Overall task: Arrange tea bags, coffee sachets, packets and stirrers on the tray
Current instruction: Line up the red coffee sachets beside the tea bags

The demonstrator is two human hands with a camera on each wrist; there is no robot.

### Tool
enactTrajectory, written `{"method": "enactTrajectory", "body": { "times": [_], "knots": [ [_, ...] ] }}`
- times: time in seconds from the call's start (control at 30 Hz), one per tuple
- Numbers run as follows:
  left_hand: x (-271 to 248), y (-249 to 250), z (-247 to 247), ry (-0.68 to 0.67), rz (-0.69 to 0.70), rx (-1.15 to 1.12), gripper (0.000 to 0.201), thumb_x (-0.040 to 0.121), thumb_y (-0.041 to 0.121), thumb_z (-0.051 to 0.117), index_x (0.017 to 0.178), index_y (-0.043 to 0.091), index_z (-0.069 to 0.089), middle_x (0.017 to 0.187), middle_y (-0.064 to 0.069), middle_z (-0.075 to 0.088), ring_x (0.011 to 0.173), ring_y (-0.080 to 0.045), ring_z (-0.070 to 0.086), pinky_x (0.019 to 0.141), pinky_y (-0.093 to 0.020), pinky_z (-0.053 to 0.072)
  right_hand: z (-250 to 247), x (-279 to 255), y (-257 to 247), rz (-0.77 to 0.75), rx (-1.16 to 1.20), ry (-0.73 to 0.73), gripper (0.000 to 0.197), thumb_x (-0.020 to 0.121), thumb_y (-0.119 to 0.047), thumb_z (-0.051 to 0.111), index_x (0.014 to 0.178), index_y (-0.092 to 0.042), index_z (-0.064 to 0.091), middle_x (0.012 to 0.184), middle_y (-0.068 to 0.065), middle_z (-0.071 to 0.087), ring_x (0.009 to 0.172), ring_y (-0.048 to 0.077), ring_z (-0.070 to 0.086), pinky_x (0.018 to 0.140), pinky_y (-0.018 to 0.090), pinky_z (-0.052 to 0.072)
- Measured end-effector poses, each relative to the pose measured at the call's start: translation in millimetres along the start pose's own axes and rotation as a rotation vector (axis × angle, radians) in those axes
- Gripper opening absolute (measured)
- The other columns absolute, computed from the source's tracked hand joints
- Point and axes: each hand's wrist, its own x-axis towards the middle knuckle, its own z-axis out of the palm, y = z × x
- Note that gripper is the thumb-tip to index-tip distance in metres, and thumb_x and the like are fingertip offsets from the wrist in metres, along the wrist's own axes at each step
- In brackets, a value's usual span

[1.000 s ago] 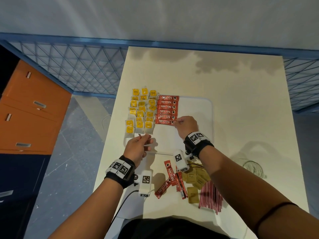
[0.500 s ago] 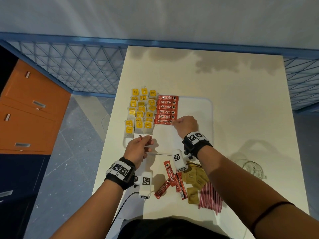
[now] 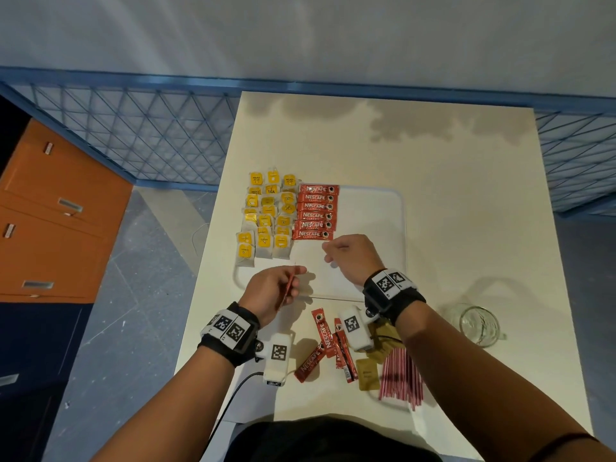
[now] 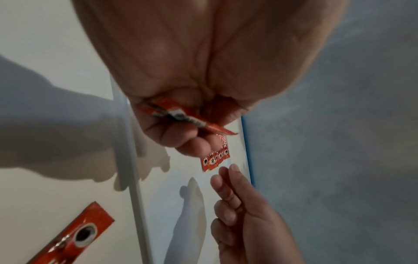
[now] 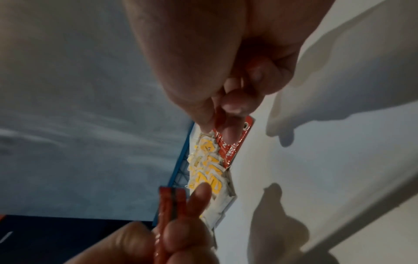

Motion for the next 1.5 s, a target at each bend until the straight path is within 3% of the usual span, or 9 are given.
{"method": "enactTrajectory", "body": {
  "times": [0.2,0.33,0.43,0.57,0.83,1.03,1.17,1.33,1.5],
  "knots": [
    [-7,-6,5,-0.045,0.196,0.251,0.027,0.097,-0.004,0.056,0.109,0.013,0.073,0.077,-0.009,0.067,0.062,-0.013,0.058,0.055,-0.021,0.044,-3,-34,3,-0.109,0.029,-0.182,0.030,0.098,-0.043,0.065,0.076,-0.027,0.078,0.079,-0.009,0.077,0.067,0.007,0.066,0.069,0.033,0.054],
    [-9,-9,6,-0.071,0.303,0.432,0.026,0.093,-0.003,0.066,0.115,0.008,0.072,0.076,-0.008,0.071,0.061,-0.010,0.061,0.054,-0.016,0.044,3,-46,13,-0.126,0.089,-0.205,0.023,0.098,-0.035,0.067,0.087,-0.021,0.081,0.082,-0.005,0.078,0.066,-0.002,0.062,0.073,0.029,0.048],
    [-12,-10,7,-0.078,0.328,0.435,0.025,0.091,-0.005,0.068,0.114,0.003,0.070,0.076,-0.004,0.072,0.060,-0.007,0.063,0.058,-0.014,0.047,5,-49,18,-0.116,0.124,-0.201,0.011,0.096,-0.024,0.071,0.095,-0.019,0.080,0.084,-0.004,0.079,0.078,0.011,0.072,0.077,0.035,0.056],
    [-13,-12,5,-0.027,0.338,0.454,0.017,0.091,0.001,0.071,0.107,0.007,0.074,0.077,-0.005,0.071,0.060,-0.007,0.061,0.058,-0.016,0.047,-2,-49,20,-0.108,0.137,-0.138,0.011,0.097,-0.022,0.071,0.100,-0.015,0.079,0.083,-0.004,0.076,0.065,-0.004,0.063,0.065,0.018,0.046],
    [-7,-13,1,0.156,0.334,0.305,0.011,0.092,0.005,0.071,0.102,0.007,0.073,0.072,-0.007,0.068,0.058,-0.008,0.061,0.056,-0.021,0.047,-10,-42,29,-0.106,0.006,-0.097,0.012,0.093,-0.035,0.070,0.090,-0.027,0.079,0.092,-0.011,0.075,0.089,0.008,0.067,0.085,0.034,0.056],
    [-3,-18,-1,0.148,0.229,0.305,0.008,0.092,0.006,0.067,0.091,0.011,0.073,0.081,-0.003,0.076,0.062,-0.014,0.063,0.058,-0.024,0.047,-10,-24,27,-0.066,0.043,-0.014,0.021,0.087,-0.054,0.063,0.085,-0.037,0.075,0.077,-0.008,0.072,0.073,0.015,0.066,0.081,0.047,0.058],
    [-1,-29,-2,0.110,0.175,0.533,0.009,0.092,0.014,0.068,0.091,0.011,0.077,0.081,-0.005,0.076,0.066,-0.013,0.065,0.057,-0.020,0.048,-9,-6,20,-0.024,0.043,0.072,0.018,0.098,-0.036,0.063,0.092,-0.025,0.076,0.074,-0.003,0.072,0.071,0.017,0.065,0.080,0.048,0.058],
    [4,-43,-6,-0.101,0.081,0.907,0.027,0.090,0.033,0.070,0.072,0.013,0.078,0.077,-0.007,0.076,0.061,-0.009,0.063,0.073,-0.032,0.056,0,12,18,0.039,-0.065,0.079,0.023,0.096,-0.041,0.061,0.084,-0.027,0.075,0.071,-0.007,0.072,0.076,0.019,0.071,0.081,0.045,0.060],
    [4,-48,-1,-0.120,0.065,1.159,0.045,0.082,0.053,0.067,0.067,0.011,0.072,0.069,-0.009,0.072,0.057,-0.014,0.063,0.064,-0.033,0.055,10,19,13,0.098,-0.103,0.089,0.029,0.094,-0.040,0.065,0.070,-0.027,0.073,0.067,-0.008,0.073,0.072,0.019,0.072,0.078,0.042,0.062]
  ]
}}
